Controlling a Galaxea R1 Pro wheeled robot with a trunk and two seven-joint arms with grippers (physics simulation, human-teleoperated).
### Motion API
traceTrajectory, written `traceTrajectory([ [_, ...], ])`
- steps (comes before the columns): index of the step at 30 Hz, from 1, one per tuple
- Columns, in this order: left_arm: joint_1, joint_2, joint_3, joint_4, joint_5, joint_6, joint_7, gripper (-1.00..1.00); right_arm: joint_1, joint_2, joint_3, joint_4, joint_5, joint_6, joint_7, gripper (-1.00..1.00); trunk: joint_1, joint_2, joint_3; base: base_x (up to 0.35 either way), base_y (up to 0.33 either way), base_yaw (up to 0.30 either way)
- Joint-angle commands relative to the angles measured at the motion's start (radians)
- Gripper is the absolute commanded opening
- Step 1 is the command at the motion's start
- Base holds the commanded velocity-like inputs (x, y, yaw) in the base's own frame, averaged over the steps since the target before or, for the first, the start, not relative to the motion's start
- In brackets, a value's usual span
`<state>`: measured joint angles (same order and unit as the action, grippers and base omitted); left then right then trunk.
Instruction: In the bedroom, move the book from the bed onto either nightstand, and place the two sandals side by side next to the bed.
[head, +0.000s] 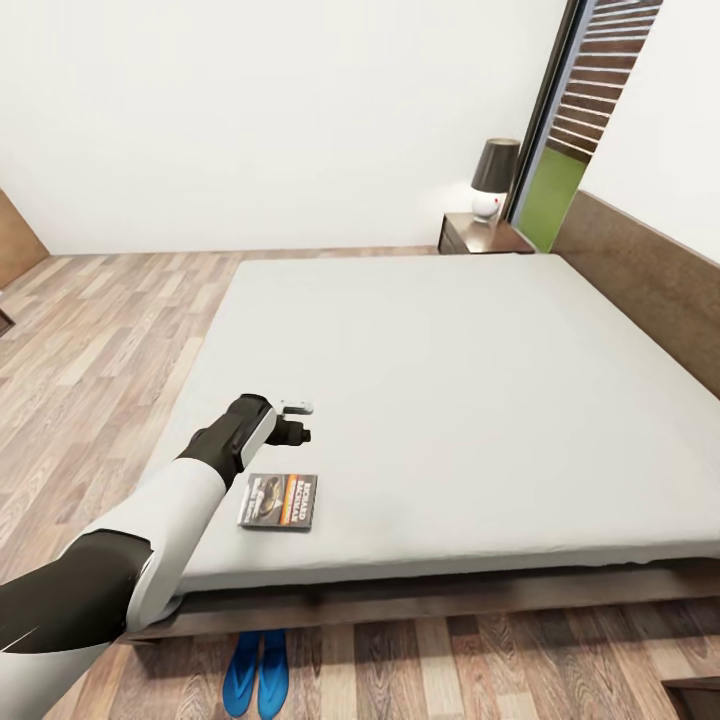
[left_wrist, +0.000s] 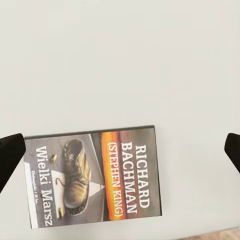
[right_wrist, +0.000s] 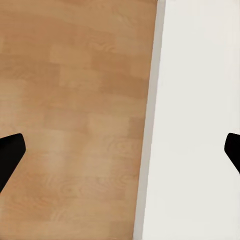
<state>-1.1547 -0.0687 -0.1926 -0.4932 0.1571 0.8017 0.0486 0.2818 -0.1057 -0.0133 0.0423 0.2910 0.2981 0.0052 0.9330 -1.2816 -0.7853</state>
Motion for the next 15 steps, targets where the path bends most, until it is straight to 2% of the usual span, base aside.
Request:
traceTrajectory([
  [1,0.000,0.001,-0.005,-0.001,0.009,0.004,0.005,1.00,0.000,0.000,-0.002,-0.001,0.007,0.003,0.001,1.00,0.000,0.000,-0.001,0.000,0.000,0.012],
  [8,0.000,0.001,-0.005,-0.002,0.009,0.004,0.005,1.00,0.000,0.000,0.003,-0.002,0.006,-0.001,0.000,1.00,0.000,0.000,-0.004,0.000,0.000,0.017],
  [15,0.000,0.001,-0.005,-0.002,0.009,0.004,0.005,1.00,0.000,0.000,0.005,-0.002,0.007,-0.002,-0.001,1.00,0.000,0.000,-0.012,0.000,0.000,0.103],
])
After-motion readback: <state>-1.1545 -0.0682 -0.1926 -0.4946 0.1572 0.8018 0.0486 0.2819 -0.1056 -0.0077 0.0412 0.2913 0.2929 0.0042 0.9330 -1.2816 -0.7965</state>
